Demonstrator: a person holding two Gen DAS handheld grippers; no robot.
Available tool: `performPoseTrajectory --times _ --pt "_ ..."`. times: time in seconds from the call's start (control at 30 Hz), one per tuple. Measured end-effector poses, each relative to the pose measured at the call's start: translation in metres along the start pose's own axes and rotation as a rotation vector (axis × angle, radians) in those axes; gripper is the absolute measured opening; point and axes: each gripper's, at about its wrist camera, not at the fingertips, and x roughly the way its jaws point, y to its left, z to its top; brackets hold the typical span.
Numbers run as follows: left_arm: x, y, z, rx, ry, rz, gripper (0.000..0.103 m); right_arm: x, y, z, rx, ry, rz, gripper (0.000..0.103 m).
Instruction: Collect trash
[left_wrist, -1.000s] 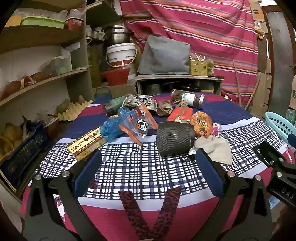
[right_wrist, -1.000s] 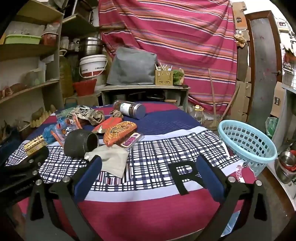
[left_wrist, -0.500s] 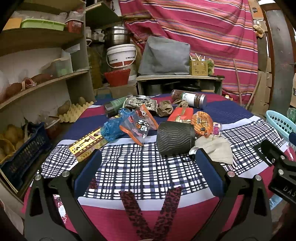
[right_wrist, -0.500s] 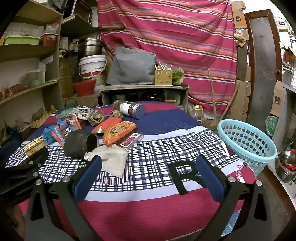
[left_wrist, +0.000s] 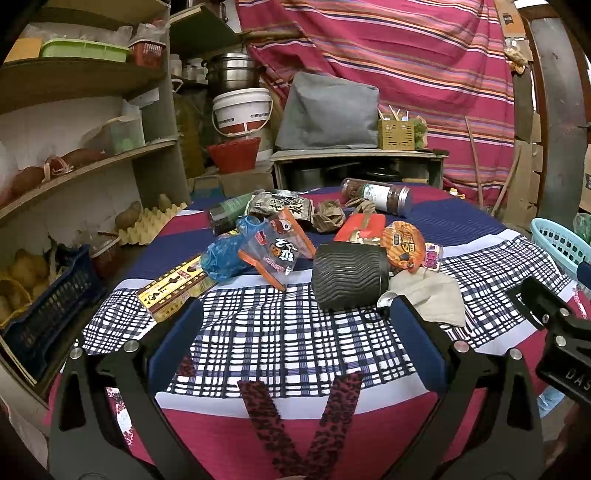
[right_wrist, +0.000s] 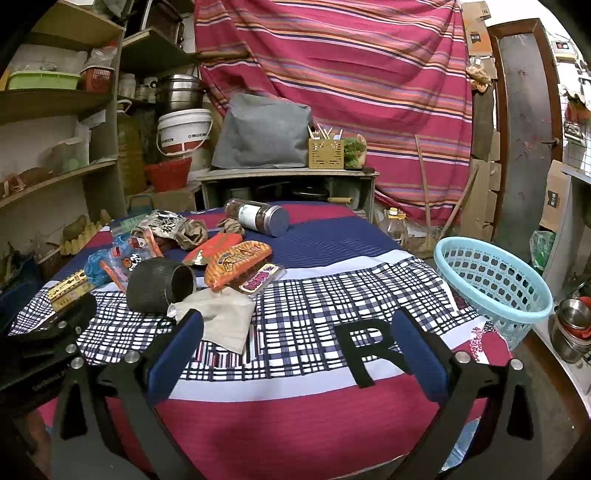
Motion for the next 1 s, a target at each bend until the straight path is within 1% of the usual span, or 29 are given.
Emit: performPoseTrajectory --times 1.0 --pt "0.0013 -0.0057 -0.0023 0.0 0.007 -0.004 0.098 0.0001 -0.0012 0.0005 -0.001 0.001 -0.001 0.099"
